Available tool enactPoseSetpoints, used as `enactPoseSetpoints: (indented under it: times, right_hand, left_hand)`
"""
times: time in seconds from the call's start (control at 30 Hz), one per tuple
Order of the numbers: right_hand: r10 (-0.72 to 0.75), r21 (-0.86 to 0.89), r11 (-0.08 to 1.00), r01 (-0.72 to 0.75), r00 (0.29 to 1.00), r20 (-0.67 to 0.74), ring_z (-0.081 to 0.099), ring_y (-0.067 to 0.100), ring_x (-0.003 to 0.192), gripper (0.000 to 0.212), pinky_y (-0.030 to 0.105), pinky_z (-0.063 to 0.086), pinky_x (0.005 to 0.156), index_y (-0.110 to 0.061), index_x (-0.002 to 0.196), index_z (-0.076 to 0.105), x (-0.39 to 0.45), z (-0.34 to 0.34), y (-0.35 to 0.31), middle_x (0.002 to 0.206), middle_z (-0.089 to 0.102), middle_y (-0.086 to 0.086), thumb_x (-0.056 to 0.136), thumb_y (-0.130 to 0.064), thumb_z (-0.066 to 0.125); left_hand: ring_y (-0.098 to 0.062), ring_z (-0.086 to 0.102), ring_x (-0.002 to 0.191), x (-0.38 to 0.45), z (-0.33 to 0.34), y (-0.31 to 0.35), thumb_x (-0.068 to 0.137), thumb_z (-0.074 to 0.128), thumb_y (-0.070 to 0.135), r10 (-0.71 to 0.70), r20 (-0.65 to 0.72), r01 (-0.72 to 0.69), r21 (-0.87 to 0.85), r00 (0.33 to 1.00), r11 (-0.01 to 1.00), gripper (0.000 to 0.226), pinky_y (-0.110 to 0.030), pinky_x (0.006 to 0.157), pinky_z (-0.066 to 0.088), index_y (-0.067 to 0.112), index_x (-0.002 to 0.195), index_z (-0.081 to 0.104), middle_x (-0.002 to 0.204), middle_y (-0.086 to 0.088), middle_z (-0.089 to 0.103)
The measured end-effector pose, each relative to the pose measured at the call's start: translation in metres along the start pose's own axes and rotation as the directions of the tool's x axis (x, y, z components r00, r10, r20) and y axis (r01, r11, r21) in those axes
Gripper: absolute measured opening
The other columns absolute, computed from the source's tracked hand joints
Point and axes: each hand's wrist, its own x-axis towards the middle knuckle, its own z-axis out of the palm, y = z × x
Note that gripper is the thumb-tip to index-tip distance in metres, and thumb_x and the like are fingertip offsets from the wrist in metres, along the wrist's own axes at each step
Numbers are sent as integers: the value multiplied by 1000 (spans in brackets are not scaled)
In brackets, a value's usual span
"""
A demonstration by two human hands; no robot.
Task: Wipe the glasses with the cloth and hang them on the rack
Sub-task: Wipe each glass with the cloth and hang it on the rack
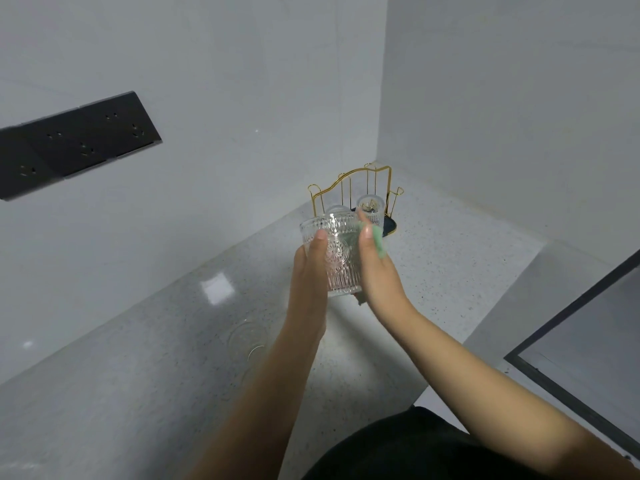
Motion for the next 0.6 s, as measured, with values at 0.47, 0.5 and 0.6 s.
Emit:
enactPoseSetpoints:
  times: [0.47, 0.5, 0.6]
  right_hand:
    - [92, 48, 995, -93, 996, 12, 51, 17, 106, 70, 21, 40, 71, -38, 142, 30, 5, -1, 2, 140, 47, 9, 82, -73, 19]
    - [114, 32, 993, -114, 993, 27, 49, 19, 111, 71, 22, 39, 72, -38, 143, 28, 5, -1, 0, 144, 43, 9, 82, -74, 18]
    - [13, 30, 999, -14, 999, 43, 21, 12, 141, 60, 32, 26, 112, -34, 148, 12, -11, 2, -6, 157, 17, -5, 93, -57, 19]
  left_hand:
    - [-22, 70, 104, 6, 0, -1, 75, 67, 55, 55, 90, -62, 73, 994, 995, 68, -35, 84, 59, 12, 127, 60, 115, -8, 71]
    - [-24, 69, 106, 6, -1, -1, 71, 74, 56, 43, 99, -50, 65, 994, 997, 75, -41, 89, 57, 11, 129, 58, 118, -9, 70]
    - [-23, 69, 107, 12, -8, -3, 76, 78, 46, -4, 123, 1, 27, 992, 1000, 68, -43, 93, 55, 11, 130, 57, 120, -10, 69]
